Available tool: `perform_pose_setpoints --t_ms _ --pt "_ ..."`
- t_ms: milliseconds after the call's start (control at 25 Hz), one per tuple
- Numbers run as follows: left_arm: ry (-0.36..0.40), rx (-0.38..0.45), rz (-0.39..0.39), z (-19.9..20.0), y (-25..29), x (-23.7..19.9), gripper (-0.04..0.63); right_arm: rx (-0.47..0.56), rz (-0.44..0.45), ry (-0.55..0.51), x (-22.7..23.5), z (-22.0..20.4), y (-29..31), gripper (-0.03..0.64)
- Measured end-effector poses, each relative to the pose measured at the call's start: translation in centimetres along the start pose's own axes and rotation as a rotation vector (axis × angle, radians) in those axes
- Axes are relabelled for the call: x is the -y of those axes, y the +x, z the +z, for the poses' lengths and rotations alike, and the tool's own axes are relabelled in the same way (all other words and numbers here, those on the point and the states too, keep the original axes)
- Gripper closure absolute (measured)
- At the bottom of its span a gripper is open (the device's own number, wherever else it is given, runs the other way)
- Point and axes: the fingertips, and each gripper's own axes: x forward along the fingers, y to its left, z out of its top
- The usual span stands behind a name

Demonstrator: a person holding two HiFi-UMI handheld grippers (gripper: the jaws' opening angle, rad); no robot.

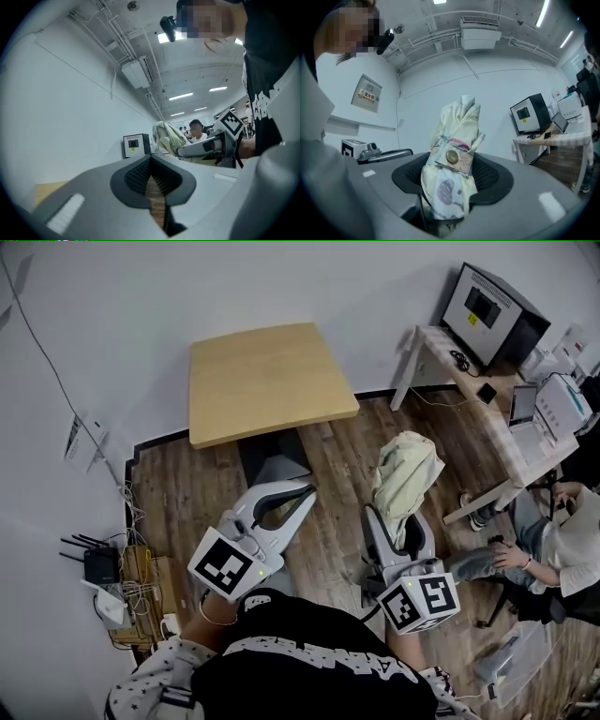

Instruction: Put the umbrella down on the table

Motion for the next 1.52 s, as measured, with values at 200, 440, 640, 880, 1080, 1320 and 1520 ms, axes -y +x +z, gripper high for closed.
perform_pose_setpoints --t_ms 200,440,640,880,1080,1320,1520 --pt "-0.032 -0.010 0.016 -1.1 0.7 -2.9 0.595 -0.035 -0.007 0.013 0.6 -0.8 2.8 0.339" --pt "-0.055 -0.025 0.032 -2.8 1.5 -6.1 0.595 -0.055 -0.010 0.017 1.2 -1.4 5.9 0.339" --pt "-0.053 -0.006 0.014 -2.6 2.7 -8.7 0.595 -0.060 -0.028 0.006 1.2 -1.0 8.4 0.340" --pt "-0.067 0.005 -0.013 -2.3 3.9 -11.8 0.595 -0.069 -0.063 -0.004 1.3 -0.2 11.2 0.340" --pt "-0.065 0.015 -0.038 -1.8 4.7 -14.6 0.595 -0.073 -0.086 -0.016 0.7 0.6 13.8 0.339" --pt "-0.085 0.024 -0.071 -2.2 5.7 -16.4 0.595 -0.076 -0.115 -0.031 0.7 0.8 15.7 0.341" --pt "-0.097 0.032 -0.096 -2.8 6.6 -18.5 0.595 -0.081 -0.146 -0.039 0.9 0.7 17.6 0.340"
